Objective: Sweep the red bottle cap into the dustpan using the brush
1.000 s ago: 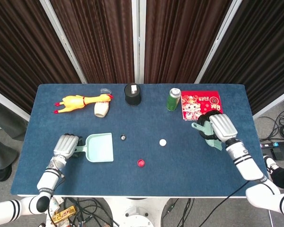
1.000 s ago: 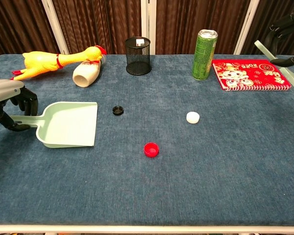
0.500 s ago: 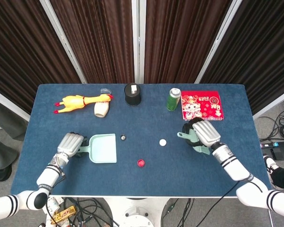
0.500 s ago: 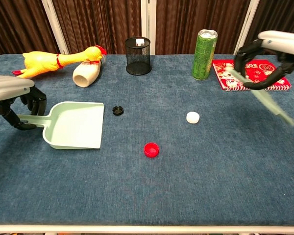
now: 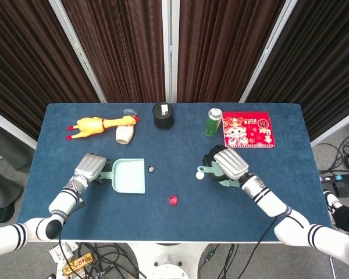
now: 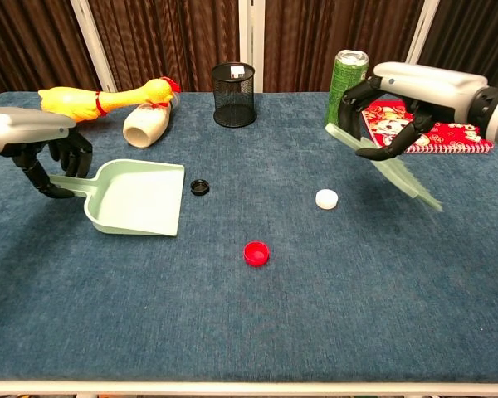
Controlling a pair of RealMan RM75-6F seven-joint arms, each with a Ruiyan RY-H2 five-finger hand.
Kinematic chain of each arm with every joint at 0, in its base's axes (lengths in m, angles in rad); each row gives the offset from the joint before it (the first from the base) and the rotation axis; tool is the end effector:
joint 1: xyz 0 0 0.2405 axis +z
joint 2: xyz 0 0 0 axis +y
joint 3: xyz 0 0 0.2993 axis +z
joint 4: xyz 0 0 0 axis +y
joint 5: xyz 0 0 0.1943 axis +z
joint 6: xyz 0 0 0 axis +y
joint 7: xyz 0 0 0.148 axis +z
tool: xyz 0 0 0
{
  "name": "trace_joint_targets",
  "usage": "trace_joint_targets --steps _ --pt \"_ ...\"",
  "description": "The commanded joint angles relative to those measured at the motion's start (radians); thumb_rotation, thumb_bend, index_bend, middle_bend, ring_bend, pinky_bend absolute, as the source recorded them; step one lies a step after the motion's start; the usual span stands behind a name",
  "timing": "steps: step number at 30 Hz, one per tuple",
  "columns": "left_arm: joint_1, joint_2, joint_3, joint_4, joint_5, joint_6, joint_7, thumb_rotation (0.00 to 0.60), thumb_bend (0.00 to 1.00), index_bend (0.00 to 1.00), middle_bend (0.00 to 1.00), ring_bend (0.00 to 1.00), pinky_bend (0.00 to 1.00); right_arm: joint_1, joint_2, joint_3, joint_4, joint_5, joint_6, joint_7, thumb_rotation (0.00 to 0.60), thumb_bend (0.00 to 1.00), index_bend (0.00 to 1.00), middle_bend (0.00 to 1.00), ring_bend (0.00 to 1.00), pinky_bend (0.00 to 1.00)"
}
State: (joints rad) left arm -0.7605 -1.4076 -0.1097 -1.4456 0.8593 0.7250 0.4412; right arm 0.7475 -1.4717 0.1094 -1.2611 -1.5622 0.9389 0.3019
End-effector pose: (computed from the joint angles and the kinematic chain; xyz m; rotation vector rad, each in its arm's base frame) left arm -0.2470 0.3815 0.0247 -1.9052 -1.0649 -0.5197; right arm -0.1996 -0.3868 0.0266 2.0132 -1.0107 1.1311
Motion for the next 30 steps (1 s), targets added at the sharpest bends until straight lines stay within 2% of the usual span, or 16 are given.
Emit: trace_joint_targets --steps 1,15,30 --pt "-0.028 -0.005 0.003 0.016 -0.016 -0.026 0.007 0.6 0.38 0.55 0.54 0.38 0.31 0.01 -0.025 -0.002 0.011 -0.001 0.004 0.01 0.6 0.6 0.68 0.62 0.3 0.21" --pt "-0.112 -0.024 0.017 0.008 -0.04 -0.072 -0.003 0.6 0.38 0.55 0.54 0.38 0.31 0.059 -0.151 -0.012 0.058 -0.018 0.006 0.014 0.6 0.64 0.7 0.62 0.3 0.19" --pt "-0.174 -0.05 0.027 -0.014 -0.051 -0.066 -0.023 0.6 0.39 0.55 0.54 0.38 0.31 0.133 -0.306 0.022 0.137 -0.016 0.016 0.061 0.6 0.68 0.7 0.63 0.3 0.18"
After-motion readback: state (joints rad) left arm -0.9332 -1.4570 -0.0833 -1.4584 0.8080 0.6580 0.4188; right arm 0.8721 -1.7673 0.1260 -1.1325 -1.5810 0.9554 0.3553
